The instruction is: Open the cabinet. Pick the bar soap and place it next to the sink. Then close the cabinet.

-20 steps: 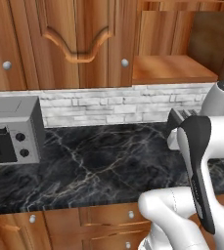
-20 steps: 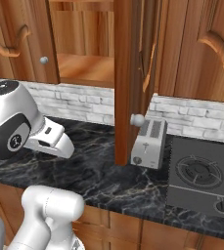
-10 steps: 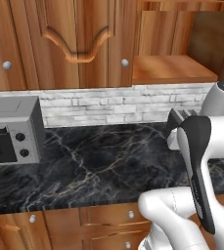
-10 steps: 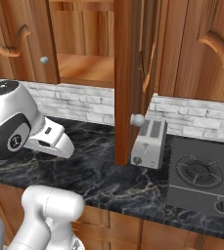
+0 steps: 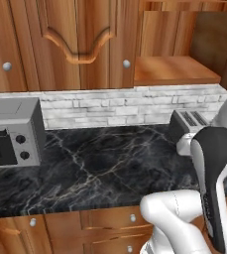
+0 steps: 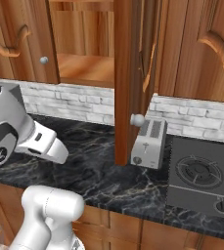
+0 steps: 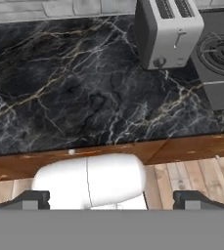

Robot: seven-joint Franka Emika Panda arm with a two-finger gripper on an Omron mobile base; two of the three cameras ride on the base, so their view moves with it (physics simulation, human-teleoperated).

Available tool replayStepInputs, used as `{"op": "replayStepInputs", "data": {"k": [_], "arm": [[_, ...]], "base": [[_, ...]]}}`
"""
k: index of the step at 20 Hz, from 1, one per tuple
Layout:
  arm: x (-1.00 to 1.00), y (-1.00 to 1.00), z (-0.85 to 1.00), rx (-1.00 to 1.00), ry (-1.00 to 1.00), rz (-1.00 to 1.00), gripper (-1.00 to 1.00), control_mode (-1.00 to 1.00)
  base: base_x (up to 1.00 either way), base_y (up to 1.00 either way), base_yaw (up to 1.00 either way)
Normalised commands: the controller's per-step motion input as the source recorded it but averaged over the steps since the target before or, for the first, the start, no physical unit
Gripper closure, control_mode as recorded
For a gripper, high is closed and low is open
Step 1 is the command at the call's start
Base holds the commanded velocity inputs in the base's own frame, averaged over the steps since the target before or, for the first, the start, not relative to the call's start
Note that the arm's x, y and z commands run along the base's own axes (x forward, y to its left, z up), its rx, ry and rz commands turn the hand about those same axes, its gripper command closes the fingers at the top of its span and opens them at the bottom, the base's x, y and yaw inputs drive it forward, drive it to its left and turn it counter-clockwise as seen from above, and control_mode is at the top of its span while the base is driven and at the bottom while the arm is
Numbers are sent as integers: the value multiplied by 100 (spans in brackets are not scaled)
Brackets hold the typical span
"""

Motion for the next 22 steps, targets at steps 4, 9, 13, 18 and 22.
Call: {"op": "replayStepInputs", "data": {"k": [4, 9, 13, 18, 22], "arm": [[-77, -12, 90, 0, -29, 0, -100, -100], [-47, -25, 95, 0, -21, 0, -100, -100], [-16, -22, 90, 0, -29, 0, -100, -100], [5, -8, 43, 0, -36, 0, -100, -100], [62, -19, 0, 3, -54, 0, -100, -100]], "base": [[0, 0, 0], [0, 0, 0], [0, 0, 0], [0, 0, 0], [0, 0, 0]]}}
